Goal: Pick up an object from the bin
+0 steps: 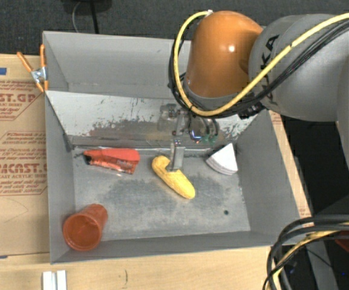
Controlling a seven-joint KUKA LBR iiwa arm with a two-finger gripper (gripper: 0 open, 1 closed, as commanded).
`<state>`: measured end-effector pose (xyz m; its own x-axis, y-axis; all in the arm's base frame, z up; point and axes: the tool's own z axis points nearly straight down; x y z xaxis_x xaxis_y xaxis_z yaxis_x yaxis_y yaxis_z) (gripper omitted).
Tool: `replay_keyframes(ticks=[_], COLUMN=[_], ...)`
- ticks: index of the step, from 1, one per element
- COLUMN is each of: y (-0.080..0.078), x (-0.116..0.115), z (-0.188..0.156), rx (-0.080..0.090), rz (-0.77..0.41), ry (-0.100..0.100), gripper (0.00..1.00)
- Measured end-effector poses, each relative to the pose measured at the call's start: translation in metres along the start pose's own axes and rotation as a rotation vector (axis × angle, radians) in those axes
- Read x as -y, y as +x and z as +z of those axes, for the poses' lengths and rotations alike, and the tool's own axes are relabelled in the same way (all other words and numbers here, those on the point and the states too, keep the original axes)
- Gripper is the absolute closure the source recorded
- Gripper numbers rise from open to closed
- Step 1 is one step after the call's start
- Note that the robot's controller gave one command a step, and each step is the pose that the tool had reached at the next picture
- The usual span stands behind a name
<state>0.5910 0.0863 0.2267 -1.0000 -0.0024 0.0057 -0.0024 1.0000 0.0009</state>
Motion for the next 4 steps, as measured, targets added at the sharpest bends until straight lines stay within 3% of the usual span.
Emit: replay_keyframes(ticks=[1, 2, 3, 4], y=[-0.001, -0.004, 0.003, 0.01], x=[0.0, 0.031, 0.068, 0.066], z=[-0.005, 0.035, 0.084, 0.128], rx=[0.008, 0.014, 0.009, 0.017], rz=[0.001, -0.048, -0.175, -0.191], ry=[-0.001, -0.002, 0.0, -0.001], gripper=[0.0, 0.0, 0.0, 0.0])
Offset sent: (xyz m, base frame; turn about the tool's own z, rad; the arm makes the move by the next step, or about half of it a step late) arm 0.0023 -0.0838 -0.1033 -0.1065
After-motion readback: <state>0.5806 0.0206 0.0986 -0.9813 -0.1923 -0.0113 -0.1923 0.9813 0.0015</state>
